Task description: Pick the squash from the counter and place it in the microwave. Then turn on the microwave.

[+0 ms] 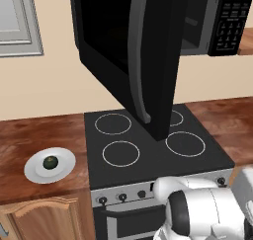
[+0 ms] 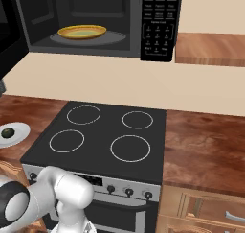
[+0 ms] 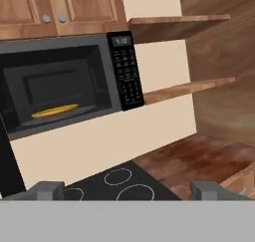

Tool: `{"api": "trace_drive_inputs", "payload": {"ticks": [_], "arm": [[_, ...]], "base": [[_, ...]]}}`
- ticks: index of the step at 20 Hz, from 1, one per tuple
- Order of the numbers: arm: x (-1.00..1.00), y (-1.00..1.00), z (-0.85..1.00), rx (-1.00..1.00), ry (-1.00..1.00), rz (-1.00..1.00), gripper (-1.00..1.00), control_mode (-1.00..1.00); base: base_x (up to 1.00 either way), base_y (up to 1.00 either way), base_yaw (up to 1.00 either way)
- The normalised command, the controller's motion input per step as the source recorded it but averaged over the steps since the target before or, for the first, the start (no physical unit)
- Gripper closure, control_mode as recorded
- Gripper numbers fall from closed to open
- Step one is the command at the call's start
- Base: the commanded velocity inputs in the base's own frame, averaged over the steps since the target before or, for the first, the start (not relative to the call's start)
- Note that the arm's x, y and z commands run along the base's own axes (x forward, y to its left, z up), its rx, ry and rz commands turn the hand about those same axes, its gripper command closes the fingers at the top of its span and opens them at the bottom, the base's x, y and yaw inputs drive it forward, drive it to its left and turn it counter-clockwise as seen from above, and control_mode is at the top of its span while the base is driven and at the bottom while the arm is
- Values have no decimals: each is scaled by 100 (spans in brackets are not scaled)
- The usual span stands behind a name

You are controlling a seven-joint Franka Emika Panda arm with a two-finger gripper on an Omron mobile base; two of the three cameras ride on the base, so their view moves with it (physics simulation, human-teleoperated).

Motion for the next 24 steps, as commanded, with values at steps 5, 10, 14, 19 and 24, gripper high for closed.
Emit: {"api": "trace_drive_inputs", "payload": {"ticks": [5,10,14,19,24], "arm": [[0,-53,6,41,67,0,-100,-100],[0,-45,0,45,96,0,-100,-100],[3,-35,0,44,100,0,-100,-100],[4,-21,0,36,99,0,-100,-100],[11,-18,-1,25,79,10,-100,-100]], "base": [[0,0,0],[0,0,0],[0,0,0],[0,0,0],[0,0,0]]}}
